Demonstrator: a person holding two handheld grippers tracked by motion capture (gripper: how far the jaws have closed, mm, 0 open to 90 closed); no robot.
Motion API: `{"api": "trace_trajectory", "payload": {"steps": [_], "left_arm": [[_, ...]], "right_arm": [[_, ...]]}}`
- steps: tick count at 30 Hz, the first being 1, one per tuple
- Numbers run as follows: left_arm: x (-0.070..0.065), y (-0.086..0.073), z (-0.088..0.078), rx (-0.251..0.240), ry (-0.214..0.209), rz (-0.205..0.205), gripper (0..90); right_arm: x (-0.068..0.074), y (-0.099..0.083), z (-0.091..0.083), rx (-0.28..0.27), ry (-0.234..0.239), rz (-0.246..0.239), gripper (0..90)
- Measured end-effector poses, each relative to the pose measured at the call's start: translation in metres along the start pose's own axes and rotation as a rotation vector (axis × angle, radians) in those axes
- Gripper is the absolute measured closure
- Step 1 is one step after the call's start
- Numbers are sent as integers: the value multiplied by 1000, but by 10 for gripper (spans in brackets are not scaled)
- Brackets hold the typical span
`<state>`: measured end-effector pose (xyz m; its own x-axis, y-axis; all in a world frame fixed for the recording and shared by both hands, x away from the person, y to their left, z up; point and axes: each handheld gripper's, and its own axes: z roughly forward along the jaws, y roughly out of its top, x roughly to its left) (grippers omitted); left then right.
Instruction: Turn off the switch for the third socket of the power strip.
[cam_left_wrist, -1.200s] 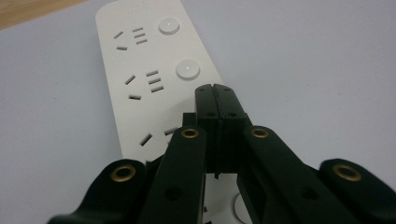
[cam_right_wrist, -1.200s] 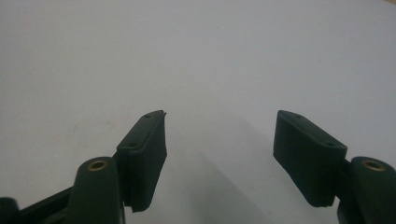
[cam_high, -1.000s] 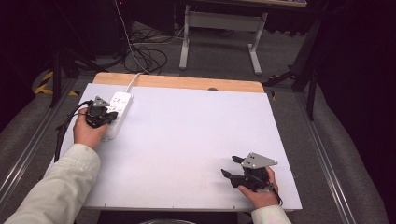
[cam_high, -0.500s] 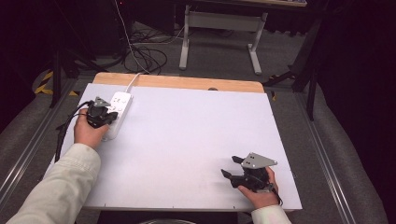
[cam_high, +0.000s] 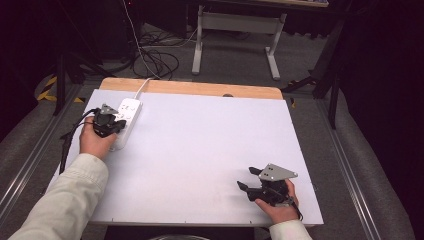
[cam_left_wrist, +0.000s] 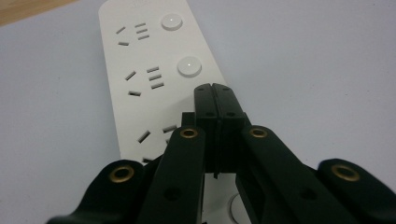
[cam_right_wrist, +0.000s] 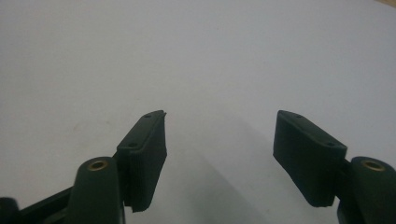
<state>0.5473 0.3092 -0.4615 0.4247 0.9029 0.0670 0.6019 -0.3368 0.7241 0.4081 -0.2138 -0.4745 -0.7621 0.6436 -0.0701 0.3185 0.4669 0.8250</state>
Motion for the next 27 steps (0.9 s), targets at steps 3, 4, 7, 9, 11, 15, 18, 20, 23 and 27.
{"api": "trace_trajectory", "payload": {"steps": [3,4,7,9,11,15,18,20,23,27], "left_arm": [[0,1,0,5,-1,4,900],[0,1,0,5,-1,4,900],[2,1,0,4,-1,-2,900],[-2,3,0,28,16,20,900],[-2,4,0,28,18,8,900],[-1,3,1,25,18,2,900],[-3,3,0,31,30,10,900],[-3,3,-2,3,30,22,900],[-4,3,-8,4,33,25,900],[-8,13,-26,-73,-13,-4,900]], "right_arm": [[0,0,0,1,-1,-1,352],[0,0,0,1,-1,-1,352],[0,0,0,0,0,-2,352],[0,0,1,1,2,-2,352],[1,0,1,3,3,-4,352],[1,0,1,3,4,-7,352],[1,0,1,5,5,-7,352],[1,1,1,4,5,-10,352],[1,1,-1,-6,-8,-17,354],[0,1,-2,-9,-5,-10,356]]}}
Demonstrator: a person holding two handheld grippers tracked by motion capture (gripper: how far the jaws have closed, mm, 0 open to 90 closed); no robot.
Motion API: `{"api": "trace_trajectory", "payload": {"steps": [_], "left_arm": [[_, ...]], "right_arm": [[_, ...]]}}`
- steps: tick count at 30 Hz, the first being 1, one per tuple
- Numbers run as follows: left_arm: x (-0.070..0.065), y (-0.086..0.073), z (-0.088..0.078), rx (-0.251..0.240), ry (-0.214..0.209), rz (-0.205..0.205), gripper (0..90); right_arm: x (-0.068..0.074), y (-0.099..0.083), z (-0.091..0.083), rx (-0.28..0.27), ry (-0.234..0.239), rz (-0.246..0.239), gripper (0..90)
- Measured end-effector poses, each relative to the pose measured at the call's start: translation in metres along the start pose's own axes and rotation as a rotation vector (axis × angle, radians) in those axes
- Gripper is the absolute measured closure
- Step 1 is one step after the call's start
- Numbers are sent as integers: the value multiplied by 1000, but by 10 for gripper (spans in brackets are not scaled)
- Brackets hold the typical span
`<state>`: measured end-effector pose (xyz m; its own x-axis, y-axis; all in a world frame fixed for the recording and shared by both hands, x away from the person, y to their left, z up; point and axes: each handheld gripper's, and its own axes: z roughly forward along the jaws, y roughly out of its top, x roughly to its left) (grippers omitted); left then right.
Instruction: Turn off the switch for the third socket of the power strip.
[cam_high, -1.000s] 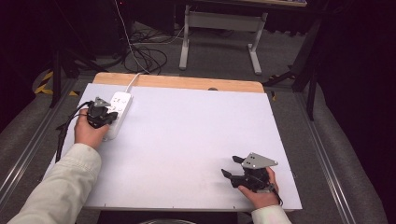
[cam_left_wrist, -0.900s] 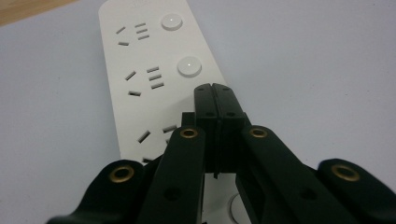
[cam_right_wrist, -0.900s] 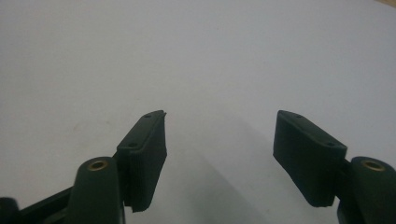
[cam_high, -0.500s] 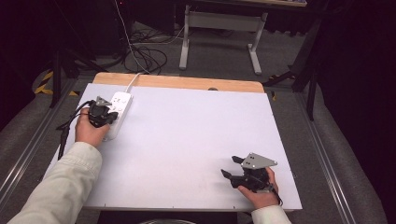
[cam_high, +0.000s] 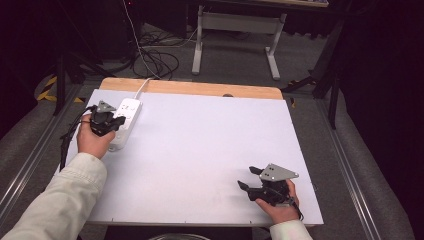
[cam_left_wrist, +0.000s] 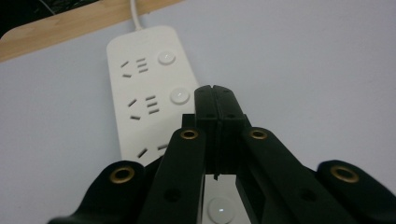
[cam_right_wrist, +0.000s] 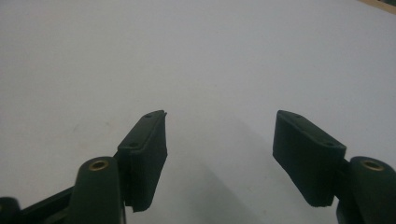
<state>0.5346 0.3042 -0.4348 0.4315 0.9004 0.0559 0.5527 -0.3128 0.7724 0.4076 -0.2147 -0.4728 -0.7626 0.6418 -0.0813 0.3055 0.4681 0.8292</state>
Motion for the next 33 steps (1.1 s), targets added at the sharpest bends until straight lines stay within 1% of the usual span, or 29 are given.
{"api": "trace_trajectory", "payload": {"steps": [1,4,6,9,11,12,15,16,19,21,22,23,24,26,27,28,29,31,32,33], "left_arm": [[-2,2,-3,-1,-7,8,900],[-10,5,-7,0,-23,13,900],[-13,6,-10,18,-13,11,899],[-14,9,-15,5,-35,-11,900],[-15,10,-16,-1,-35,-17,900],[-14,11,-19,-12,-48,-29,899],[-13,11,-20,-13,-45,-27,899],[-13,10,-21,-13,-52,-31,898],[-13,11,-23,-15,-51,-25,898],[-15,12,-25,-16,-66,-21,891],[-15,12,-25,-16,-66,-21,879],[-16,12,-24,-6,-72,-14,859],[-17,13,-25,13,-61,8,837],[-18,13,-26,9,-57,8,783],[-20,13,-31,-9,-72,-4,747],[-20,13,-31,-9,-72,-4,716],[-21,14,-35,-18,-90,-21,665],[-24,15,-39,-29,-108,-32,582],[-24,15,-39,-29,-108,-32,562],[-25,15,-41,-33,-112,-31,562]], "right_arm": [[0,0,0,4,1,0,356],[2,1,0,0,2,-7,356],[2,1,0,-1,2,-6,356],[2,1,0,0,0,-4,356],[1,0,0,1,0,-4,356],[1,0,0,4,0,-5,356],[1,0,1,3,0,-3,356],[1,0,1,2,1,-4,356],[1,0,1,3,2,-3,357],[2,0,1,3,2,-1,357],[2,0,1,3,2,-1,357],[1,0,1,3,1,-3,357],[1,0,0,3,1,-4,357],[1,0,0,1,2,1,357],[1,0,-1,-2,1,4,357],[1,0,-1,0,0,5,358],[1,0,0,0,3,5,358],[1,0,1,5,4,0,358],[1,0,1,5,4,0,358],[2,0,0,4,1,-2,358]]}}
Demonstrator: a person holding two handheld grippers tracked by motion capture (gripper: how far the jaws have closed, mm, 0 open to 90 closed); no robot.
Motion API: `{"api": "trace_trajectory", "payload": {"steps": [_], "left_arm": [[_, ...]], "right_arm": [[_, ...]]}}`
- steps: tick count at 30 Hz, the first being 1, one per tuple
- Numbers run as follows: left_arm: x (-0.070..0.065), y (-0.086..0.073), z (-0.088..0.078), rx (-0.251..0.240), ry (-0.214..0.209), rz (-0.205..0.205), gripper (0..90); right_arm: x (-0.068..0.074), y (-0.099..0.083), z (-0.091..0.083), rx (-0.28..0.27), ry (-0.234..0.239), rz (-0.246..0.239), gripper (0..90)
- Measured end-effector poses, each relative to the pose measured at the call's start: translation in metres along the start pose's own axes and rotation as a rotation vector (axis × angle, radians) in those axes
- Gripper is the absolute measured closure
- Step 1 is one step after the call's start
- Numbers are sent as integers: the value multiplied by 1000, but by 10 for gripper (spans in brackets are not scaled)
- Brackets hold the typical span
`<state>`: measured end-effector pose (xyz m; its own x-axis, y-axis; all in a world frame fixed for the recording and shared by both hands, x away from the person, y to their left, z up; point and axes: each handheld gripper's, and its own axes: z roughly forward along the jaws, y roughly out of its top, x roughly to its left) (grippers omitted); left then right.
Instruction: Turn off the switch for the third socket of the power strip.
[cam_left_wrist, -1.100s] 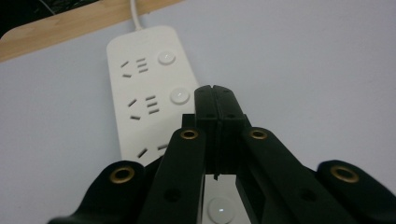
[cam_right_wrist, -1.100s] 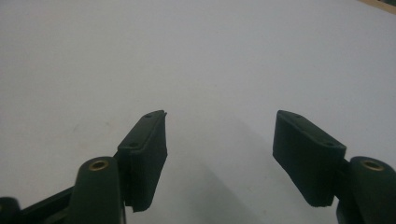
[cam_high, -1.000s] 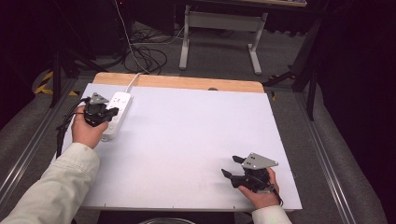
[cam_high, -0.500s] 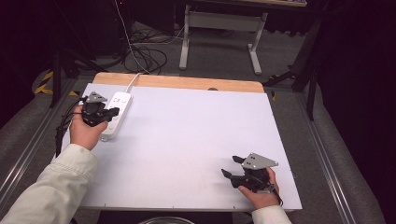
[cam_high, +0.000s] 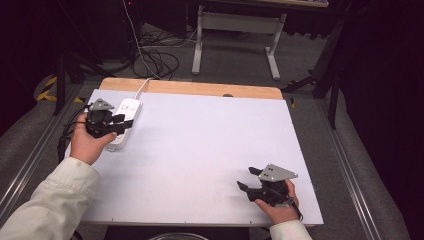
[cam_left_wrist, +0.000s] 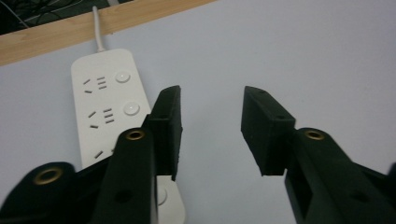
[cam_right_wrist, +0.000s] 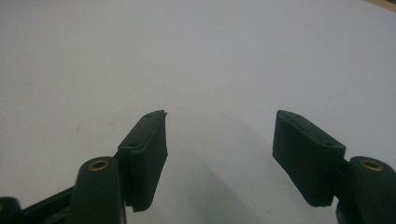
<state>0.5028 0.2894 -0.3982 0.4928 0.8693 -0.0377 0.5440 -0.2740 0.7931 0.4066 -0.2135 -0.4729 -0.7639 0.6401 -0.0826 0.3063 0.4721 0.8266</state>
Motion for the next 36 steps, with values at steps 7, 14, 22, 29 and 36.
{"api": "trace_trajectory", "payload": {"steps": [7,14,22,29,36], "left_arm": [[-16,1,-20,-49,-67,22,395],[-34,-2,-43,-97,-162,58,332],[-54,-25,-62,-175,-247,88,331],[-63,-49,-61,-199,-310,100,315],[-66,-75,-53,-217,-347,96,302]], "right_arm": [[-1,0,-1,-11,-1,11,358],[-1,0,-2,-14,-2,12,358],[0,0,-2,-16,0,12,358],[0,1,-2,-10,-3,8,364],[0,0,-1,-8,-4,8,364]]}}
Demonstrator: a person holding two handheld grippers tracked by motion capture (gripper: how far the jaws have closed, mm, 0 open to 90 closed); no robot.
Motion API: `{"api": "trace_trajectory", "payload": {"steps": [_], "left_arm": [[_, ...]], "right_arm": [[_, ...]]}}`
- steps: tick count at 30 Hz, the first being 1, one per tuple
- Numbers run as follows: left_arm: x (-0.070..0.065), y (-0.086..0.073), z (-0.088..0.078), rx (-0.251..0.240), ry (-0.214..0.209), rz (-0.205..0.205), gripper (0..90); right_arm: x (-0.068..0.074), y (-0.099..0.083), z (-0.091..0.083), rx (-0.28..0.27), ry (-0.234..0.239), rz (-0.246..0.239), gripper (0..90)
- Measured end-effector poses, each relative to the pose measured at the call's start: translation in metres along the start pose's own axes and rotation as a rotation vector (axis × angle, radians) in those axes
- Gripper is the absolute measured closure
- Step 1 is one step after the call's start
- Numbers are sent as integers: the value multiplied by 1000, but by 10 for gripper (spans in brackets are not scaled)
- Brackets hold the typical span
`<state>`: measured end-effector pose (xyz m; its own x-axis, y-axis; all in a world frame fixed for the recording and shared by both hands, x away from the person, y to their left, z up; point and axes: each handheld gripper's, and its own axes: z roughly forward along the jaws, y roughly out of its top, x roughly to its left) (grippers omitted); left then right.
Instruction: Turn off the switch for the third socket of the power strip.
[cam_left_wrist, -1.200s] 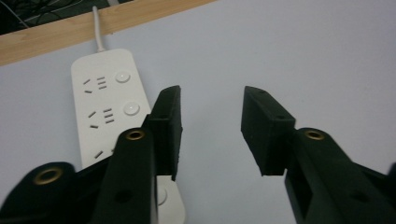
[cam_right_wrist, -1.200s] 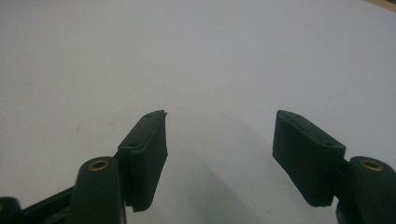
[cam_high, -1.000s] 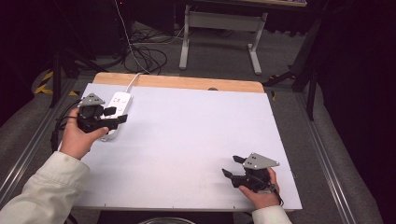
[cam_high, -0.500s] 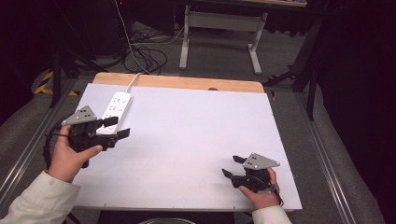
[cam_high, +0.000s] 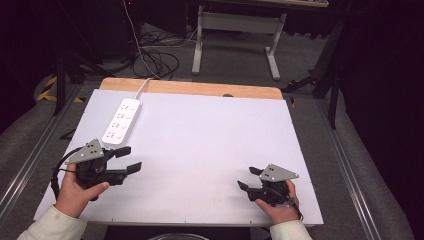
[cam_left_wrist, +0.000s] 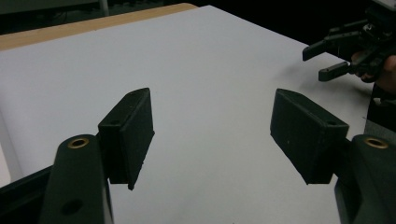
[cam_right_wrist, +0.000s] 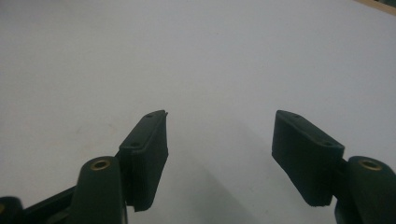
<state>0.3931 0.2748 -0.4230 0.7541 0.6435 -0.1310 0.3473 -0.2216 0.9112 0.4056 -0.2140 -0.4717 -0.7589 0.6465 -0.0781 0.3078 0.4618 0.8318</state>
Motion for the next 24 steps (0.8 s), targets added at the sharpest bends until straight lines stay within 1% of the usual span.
{"api": "trace_trajectory", "payload": {"steps": [3,4,5,9,10,12,13,16,17,20,21,22,23,24], "left_arm": [[0,-8,2,12,2,50,300],[0,-11,3,12,6,54,301],[1,-13,3,14,15,73,301],[3,-22,4,13,-16,40,306],[4,-25,5,21,-21,33,311],[5,-30,7,32,-40,5,316],[5,-30,7,32,-40,5,316],[6,-35,8,27,-56,-21,317],[6,-37,9,31,-53,-20,317],[5,-42,10,43,-42,4,318],[4,-45,11,51,-28,43,318],[4,-46,11,60,-19,58,323],[4,-46,11,60,-19,58,325],[3,-49,12,73,-17,65,325]], "right_arm": [[0,0,0,0,2,0,365],[0,0,0,3,1,-2,365],[0,0,0,3,1,-2,365],[0,0,0,0,4,-4,365],[-1,0,0,-1,5,-4,365],[-1,-1,0,1,5,-5,367],[-1,-1,0,1,7,-5,368],[-1,-1,-1,1,10,-6,373],[-1,-1,-1,1,10,-6,373],[-1,0,0,1,12,-9,375],[-1,0,0,3,11,-8,375],[-1,-1,0,1,11,-9,375],[-1,-1,0,1,11,-9,375],[-1,-1,0,1,10,-9,375]]}}
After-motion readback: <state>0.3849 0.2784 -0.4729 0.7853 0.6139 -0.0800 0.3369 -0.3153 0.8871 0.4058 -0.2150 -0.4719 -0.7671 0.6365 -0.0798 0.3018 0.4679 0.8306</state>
